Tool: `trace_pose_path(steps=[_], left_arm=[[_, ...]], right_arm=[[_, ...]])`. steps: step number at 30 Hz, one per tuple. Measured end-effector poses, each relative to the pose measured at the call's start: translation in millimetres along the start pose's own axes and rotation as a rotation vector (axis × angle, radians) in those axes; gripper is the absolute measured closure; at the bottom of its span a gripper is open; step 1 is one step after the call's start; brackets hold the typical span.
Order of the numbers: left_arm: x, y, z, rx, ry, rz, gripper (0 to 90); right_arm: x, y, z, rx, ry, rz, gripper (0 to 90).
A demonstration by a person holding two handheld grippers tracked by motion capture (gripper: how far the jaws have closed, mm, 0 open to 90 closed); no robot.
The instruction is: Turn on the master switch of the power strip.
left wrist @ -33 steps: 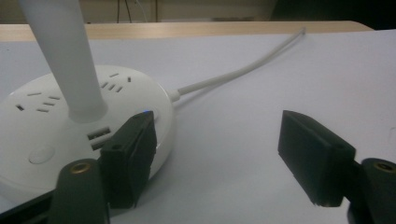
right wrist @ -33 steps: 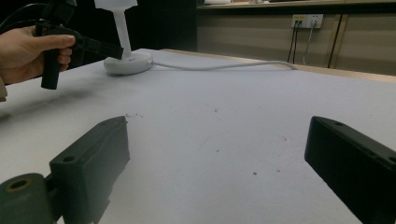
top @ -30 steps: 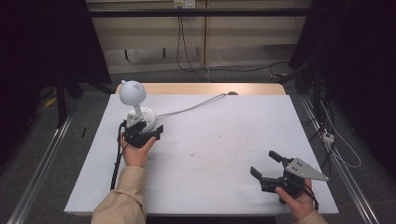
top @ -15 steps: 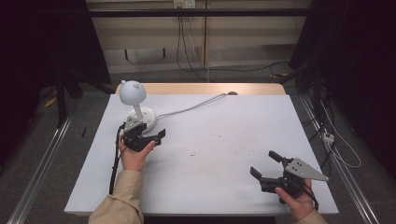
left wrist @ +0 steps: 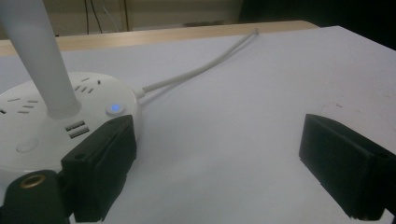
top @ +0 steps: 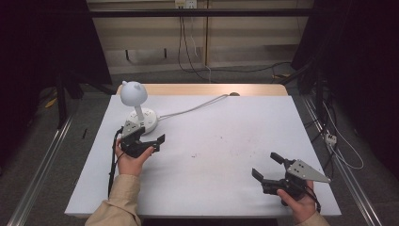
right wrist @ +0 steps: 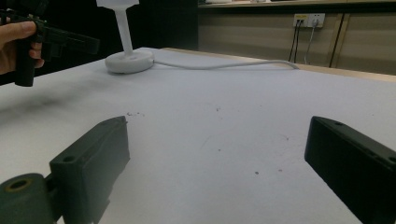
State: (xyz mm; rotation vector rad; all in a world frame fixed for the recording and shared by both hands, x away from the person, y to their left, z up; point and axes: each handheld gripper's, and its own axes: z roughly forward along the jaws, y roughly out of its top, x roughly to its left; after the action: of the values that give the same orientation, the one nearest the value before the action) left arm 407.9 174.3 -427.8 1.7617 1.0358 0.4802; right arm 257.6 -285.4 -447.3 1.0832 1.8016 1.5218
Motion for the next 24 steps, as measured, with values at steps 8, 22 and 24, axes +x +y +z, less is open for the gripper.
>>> trace_pose_path(steps=[8, 22, 24], left_arm=[[-3.0, -0.7, -5.3, -0.004, -0.016, 0.014, 10.6], [-2.1, -6.6, -15.9, -0.004, -0.02, 0.017, 9.8], [-1.9, -6.9, -17.4, -0.003, -0.021, 0.024, 9.8]], right_arm=[[-0.3, -0.1, -0.1, 0.0, 0.001, 0.001, 6.1], [0.0, -0.3, 0.6, 0.001, 0.003, -0.001, 6.1], [-0.1, -0.3, 0.6, 0.001, 0.002, -0.002, 6.1]])
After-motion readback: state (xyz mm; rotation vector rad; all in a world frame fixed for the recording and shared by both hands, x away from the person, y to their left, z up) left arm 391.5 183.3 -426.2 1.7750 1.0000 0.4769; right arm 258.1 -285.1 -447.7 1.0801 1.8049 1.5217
